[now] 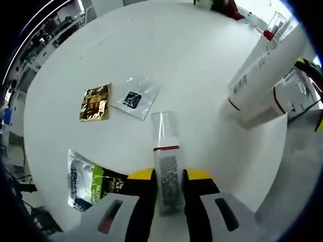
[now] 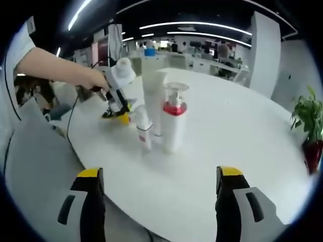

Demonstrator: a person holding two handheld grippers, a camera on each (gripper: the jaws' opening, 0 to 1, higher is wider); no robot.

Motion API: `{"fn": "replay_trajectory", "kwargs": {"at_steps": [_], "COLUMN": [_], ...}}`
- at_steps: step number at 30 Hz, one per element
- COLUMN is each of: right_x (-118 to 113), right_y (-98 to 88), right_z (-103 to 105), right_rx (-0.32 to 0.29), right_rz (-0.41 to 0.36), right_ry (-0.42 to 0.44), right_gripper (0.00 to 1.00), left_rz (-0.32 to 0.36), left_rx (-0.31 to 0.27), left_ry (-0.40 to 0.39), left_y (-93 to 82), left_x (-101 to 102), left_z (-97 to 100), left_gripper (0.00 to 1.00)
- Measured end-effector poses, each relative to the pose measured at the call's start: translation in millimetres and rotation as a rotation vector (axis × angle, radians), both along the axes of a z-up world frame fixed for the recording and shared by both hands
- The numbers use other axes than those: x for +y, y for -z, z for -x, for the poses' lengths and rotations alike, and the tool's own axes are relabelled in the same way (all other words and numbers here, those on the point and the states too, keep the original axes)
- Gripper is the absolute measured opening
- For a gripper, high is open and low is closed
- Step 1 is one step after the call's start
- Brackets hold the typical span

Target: Arrange the skincare products in the storage area until every visible bottle or jar stands upright without overlapping.

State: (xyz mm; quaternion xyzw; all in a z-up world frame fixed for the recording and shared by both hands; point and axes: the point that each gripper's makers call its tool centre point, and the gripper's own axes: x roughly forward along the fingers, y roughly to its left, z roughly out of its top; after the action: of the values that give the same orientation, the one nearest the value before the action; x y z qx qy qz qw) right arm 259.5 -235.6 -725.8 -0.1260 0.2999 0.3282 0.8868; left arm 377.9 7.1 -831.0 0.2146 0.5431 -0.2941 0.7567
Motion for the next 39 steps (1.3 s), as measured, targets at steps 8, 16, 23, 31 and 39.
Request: {"fn": "replay_trajectory", "kwargs": {"at_steps": [8,16,23,31,39], "right_x": [1.9,2.9,5.4,8.6,9.5], "right_y": [1.3,2.5,2.0,1.6,-1.2], "right_z": [1.2,1.7,3.5,5.3,5.0], "right_rx": [0.003,0.005,0.004,0.003,-0.007], "right_rz": [0.008,0.009,0.010,0.010,0.004], "right_ry": [-0.012,-0.022,-0.036,-0.054,-0.058], "right_gripper": [0.91,0.90,0.90,0.90,0.86], "left_rz": [0.050,0.110,0.204,0.271,0.328], "left_rx": [0.005,0.009,0.000,-0.011,-0.027], "left_ry": [-0.058,-0.114,-0.162,-0.193,-0.232], "left_y": [-4.7,-17.7,-39.6,-43.1,-60.5], "left_x": [3.8,3.5,-6.7,-7.0,-8.2], "left_z": [2.8,15.1,39.3,48.5,64.8], "left_gripper": [0.23,0.23,0.23,0.23,0.23]}}
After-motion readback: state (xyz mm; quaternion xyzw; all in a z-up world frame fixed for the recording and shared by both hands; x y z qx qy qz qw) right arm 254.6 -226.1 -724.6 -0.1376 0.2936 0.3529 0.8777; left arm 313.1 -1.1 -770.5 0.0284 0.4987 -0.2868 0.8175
